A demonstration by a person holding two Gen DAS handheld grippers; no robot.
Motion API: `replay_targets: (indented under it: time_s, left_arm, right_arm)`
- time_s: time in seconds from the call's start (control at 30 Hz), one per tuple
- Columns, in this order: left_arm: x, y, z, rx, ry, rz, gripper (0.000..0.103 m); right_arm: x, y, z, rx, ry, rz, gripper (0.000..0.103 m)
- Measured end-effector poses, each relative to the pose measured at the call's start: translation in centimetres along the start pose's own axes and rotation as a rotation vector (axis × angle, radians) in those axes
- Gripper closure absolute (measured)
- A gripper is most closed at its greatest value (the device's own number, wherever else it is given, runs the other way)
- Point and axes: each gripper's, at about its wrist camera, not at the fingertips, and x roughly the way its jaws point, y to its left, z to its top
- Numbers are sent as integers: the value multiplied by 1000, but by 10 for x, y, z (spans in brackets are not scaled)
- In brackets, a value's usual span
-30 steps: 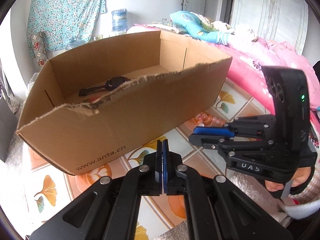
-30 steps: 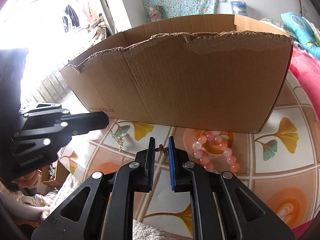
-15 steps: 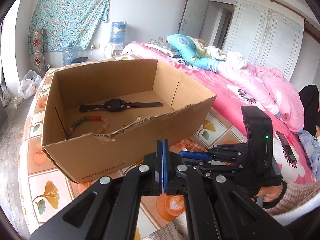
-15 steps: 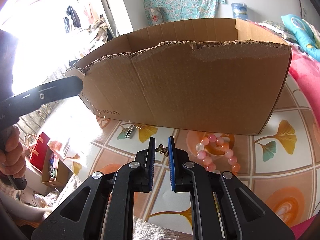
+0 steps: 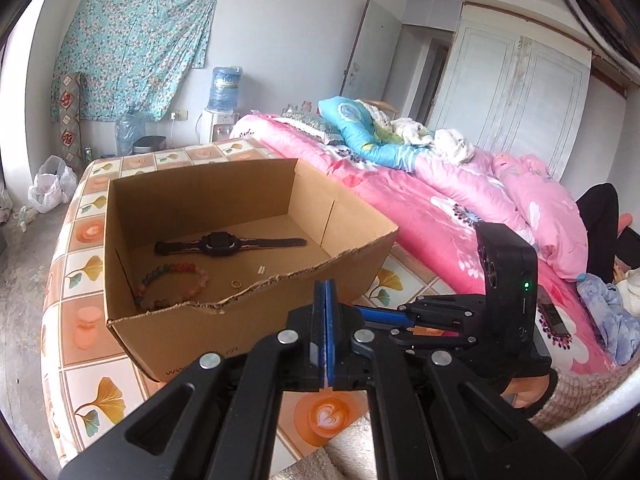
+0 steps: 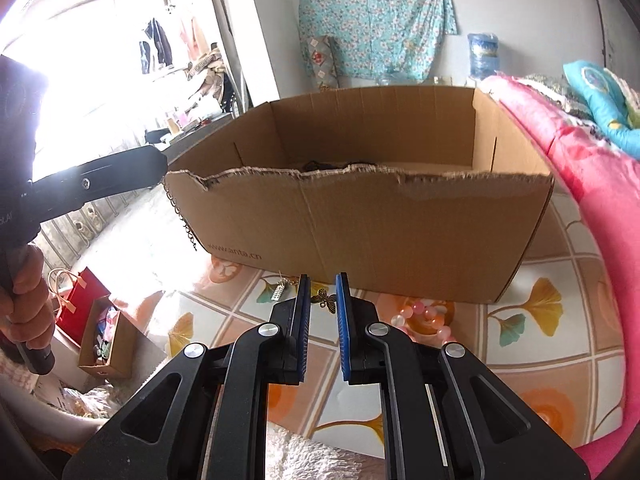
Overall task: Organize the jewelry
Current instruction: 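Lift both held charms and carry them over the cardboard box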
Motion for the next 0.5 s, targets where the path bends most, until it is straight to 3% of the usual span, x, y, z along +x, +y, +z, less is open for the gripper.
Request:
replay_targets:
  time_s: [0.3,0.5]
  left_arm:
    - [-5,7,49,23,-71,-37,103]
    - [47,37,73,-48,35,-59,103]
  right_arm:
    - [-33,1,47,-56,-125,13,92]
    - [-4,-36,84,-38,-83,30,92]
